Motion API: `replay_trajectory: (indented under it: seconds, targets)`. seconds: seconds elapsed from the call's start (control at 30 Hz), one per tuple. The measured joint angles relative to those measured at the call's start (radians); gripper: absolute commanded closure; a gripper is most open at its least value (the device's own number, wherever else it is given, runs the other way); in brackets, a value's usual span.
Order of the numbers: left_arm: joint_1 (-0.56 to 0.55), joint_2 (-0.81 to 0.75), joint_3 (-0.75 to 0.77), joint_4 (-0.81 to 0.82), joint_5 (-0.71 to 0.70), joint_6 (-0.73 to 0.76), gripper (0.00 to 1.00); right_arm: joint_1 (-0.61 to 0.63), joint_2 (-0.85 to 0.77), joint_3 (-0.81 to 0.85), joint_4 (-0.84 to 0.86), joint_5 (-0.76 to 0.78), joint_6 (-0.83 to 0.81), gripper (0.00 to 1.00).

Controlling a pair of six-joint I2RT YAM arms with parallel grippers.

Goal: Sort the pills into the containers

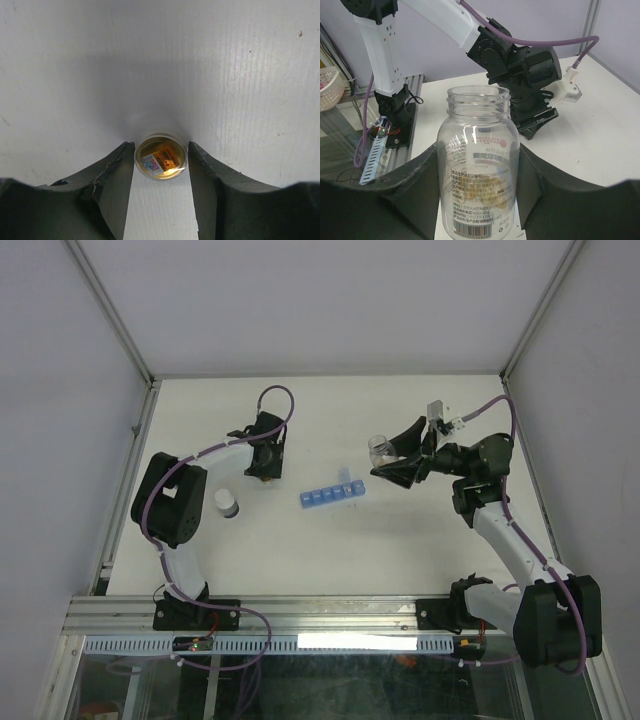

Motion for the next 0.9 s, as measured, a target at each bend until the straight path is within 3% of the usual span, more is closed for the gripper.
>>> replay_trajectory:
  seconds: [0.33, 0.9]
  targets:
    - [0.000, 0.000, 0.000, 0.000, 0.005, -0.001, 0.50, 0.000, 0.000, 0.000, 0.000, 0.000, 0.003, 1.00]
    - [0.000, -0.012, -0.008, -0.001, 0.038, -0.010, 0.70, -0.001, 0.000, -0.001, 0.003, 0.000, 0.006, 1.00]
